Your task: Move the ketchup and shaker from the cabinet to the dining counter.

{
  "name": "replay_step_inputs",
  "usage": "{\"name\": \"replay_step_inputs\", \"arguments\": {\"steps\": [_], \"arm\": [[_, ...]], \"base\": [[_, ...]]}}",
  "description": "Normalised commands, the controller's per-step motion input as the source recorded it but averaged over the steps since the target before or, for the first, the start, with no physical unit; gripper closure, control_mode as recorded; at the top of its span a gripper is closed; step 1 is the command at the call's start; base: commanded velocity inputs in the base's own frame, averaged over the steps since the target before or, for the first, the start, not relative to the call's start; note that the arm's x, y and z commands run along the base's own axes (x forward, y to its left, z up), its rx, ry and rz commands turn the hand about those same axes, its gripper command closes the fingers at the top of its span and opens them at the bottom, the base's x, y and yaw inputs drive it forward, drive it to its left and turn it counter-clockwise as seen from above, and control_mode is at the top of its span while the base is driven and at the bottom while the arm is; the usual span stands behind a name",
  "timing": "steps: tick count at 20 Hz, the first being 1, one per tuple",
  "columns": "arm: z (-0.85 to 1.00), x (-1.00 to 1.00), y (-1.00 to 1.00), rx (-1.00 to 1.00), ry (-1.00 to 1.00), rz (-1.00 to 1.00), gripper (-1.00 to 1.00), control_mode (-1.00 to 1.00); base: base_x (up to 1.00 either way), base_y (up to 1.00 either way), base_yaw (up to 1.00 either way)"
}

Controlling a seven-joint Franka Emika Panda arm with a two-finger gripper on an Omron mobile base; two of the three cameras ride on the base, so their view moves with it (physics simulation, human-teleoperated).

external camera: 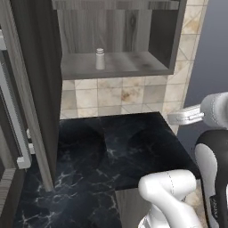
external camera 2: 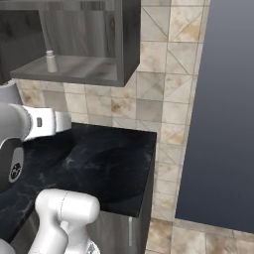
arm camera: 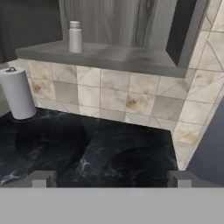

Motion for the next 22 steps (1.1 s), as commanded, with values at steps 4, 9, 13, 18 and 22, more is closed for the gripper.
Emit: {"name": "replay_step_inputs", "arguments": {"steps": [4, 9, 13, 18, 22], "arm": [[0.41, -0.01, 0.00, 0.02, -0.11, 0.13, -1.00, -1.00], [0.38, 0.02, 0.03, 0.03, -0.04, 0.02, -1.00, -1.00], [0.33, 0.12, 0.16, 0.02, -0.02, 0.00, -1.00, -1.00], [0.26, 0.13, 0.24, 0.00, 0.00, 0.00, -1.00, -1.00], [0.02, 0.26, 0.31, 0.00, 0.00, 0.00, -1.00, -1.00]], "base": [[0.00, 0.00, 0.00], [0.00, 0.00, 0.00], [0.00, 0.00, 0.00], [0.00, 0.00, 0.00], [0.00, 0.00, 0.00]]}}
